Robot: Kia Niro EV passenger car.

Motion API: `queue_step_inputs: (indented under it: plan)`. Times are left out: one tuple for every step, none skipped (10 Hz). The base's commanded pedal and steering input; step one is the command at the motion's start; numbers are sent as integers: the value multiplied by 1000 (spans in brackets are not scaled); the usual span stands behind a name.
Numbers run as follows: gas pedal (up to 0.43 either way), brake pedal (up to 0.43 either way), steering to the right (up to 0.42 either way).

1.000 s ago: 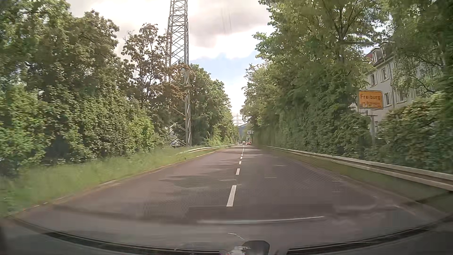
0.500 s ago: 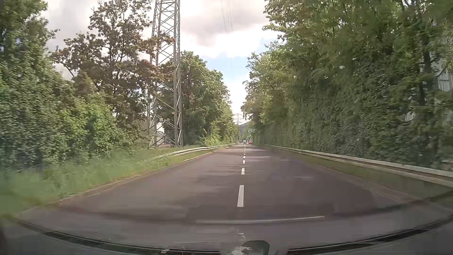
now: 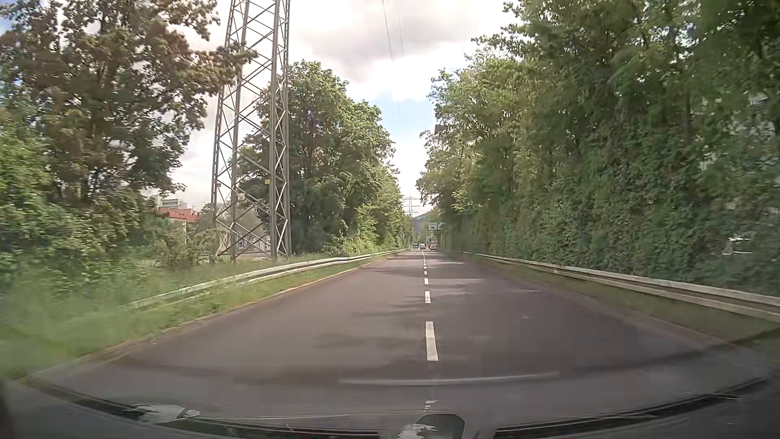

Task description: Follow the waypoints while adhering to traffic rules and regulations

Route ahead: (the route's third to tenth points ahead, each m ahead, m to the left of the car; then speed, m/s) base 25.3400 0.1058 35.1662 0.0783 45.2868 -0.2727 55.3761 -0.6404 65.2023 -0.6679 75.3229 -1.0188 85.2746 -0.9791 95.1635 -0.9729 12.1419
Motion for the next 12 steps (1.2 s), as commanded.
queue_step_inputs:
  plan:
    - [59, 0, 0]
    - [59, 0, 1]
    - [59, 0, 1]
    - [59, 0, 0]
    - [59, 0, 1]
    - [59, 0, 1]
    - [59, 0, 0]
    - [59, 0, 0]
    - [59, 0, 1]
    - [59, 0, 1]
    - [59, 0, 1]
    - [59, 0, 0]
